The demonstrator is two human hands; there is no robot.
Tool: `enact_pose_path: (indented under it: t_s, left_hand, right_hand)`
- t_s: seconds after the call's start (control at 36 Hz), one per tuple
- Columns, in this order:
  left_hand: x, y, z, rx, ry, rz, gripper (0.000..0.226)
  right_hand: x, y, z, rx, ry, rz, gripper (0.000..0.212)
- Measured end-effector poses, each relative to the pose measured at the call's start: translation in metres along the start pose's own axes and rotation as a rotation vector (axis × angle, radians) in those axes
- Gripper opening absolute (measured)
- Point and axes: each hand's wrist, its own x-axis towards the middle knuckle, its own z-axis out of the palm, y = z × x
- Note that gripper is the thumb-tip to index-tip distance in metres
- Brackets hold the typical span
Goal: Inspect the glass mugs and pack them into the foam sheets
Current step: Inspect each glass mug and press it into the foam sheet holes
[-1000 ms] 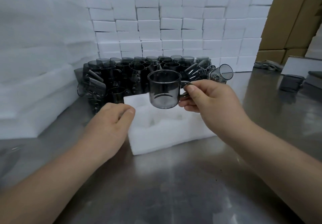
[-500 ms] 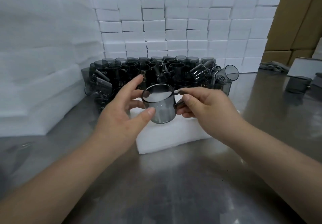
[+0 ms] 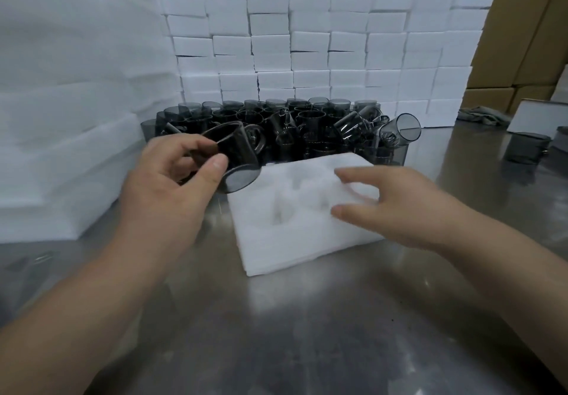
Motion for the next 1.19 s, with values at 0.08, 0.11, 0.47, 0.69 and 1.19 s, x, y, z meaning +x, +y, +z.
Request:
enact_pose_path:
  t_s: [0.08, 0.11, 0.47, 0.69, 1.19]
  left_hand:
    - [-0.003, -0.004, 0.004, 0.048, -0.049, -0.005, 0.031]
    - [-0.005, -0.005, 0.006, 0.075, -0.069, -0.002, 0.029]
    - [-0.013, -0.009, 0.011, 0.197, -0.137, 0.023, 0.027]
    - [-0.016, -0.006, 0.009, 0.329, -0.214, 0.052, 0.015]
    - [-0.018, -0.007, 0.01, 0.46, -0.39, 0.089, 0.054]
  right_hand:
    - [-0.003, -0.001, 0.0, -0.104, -0.084, -0.028, 0.075]
    - [-0.004, -0.003, 0.0, -0.119, -0.086, -0.045, 0.074]
    - [-0.009, -0.01, 0.011, -0.197, -0.034, -0.109, 0.054]
    - [-0.008, -0.009, 0.012, -0.203, -0.03, -0.104, 0.054]
    - [-0.01, -0.009, 0.012, -0.201, -0.028, -0.12, 0.053]
